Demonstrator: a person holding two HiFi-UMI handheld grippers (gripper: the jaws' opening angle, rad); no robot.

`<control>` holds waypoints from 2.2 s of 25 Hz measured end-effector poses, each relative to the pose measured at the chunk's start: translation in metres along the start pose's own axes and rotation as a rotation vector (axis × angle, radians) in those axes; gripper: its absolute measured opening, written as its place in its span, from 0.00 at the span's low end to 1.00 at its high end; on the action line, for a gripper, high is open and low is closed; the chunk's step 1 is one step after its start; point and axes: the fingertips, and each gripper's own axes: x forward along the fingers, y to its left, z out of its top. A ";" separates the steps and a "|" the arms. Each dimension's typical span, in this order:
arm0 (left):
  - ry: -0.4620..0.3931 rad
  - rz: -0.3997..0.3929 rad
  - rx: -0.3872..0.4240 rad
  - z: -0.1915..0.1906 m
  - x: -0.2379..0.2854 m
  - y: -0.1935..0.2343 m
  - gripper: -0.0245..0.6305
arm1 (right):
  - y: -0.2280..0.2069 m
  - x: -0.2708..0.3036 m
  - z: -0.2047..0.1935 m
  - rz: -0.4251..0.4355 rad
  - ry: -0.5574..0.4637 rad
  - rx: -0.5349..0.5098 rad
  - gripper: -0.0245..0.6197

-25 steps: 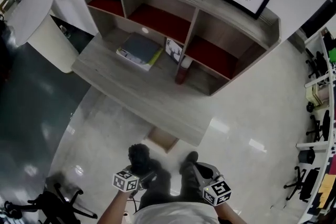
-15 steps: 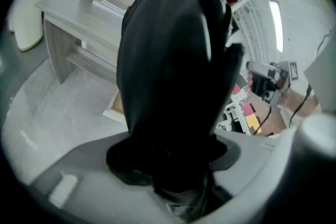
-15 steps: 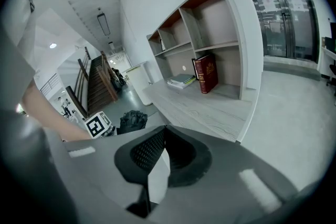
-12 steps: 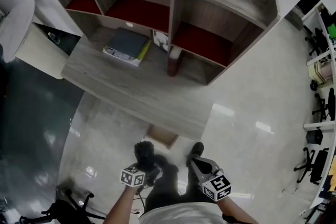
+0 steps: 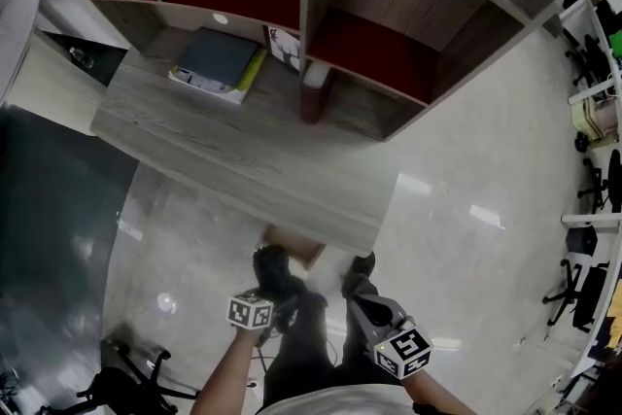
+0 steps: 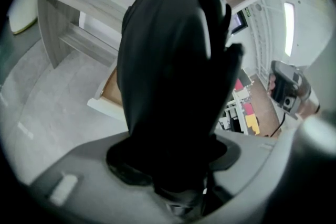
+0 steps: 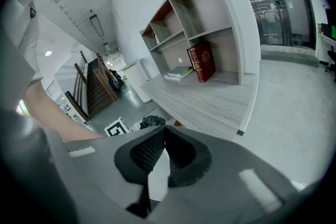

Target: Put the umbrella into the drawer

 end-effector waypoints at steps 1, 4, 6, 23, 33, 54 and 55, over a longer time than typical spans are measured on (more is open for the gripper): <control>0.007 -0.007 -0.010 0.002 0.005 0.002 0.42 | -0.002 0.002 -0.002 -0.001 0.002 0.011 0.05; 0.029 -0.038 -0.053 0.006 0.023 0.010 0.42 | -0.006 0.011 -0.005 0.003 0.003 0.030 0.05; 0.043 -0.044 -0.076 0.009 0.035 0.018 0.42 | -0.007 0.019 -0.009 0.009 0.006 0.034 0.05; 0.119 -0.050 -0.206 0.038 0.108 0.064 0.42 | -0.031 0.047 -0.033 0.038 0.035 0.085 0.05; 0.104 -0.091 -0.241 0.062 0.138 0.073 0.43 | -0.041 0.039 -0.056 0.046 0.093 0.078 0.05; -0.032 -0.046 -0.284 0.064 0.112 0.092 0.61 | -0.034 0.068 -0.074 0.075 0.173 0.074 0.05; -0.032 -0.040 -0.282 0.061 0.106 0.090 0.61 | -0.032 0.067 -0.072 0.075 0.171 0.074 0.05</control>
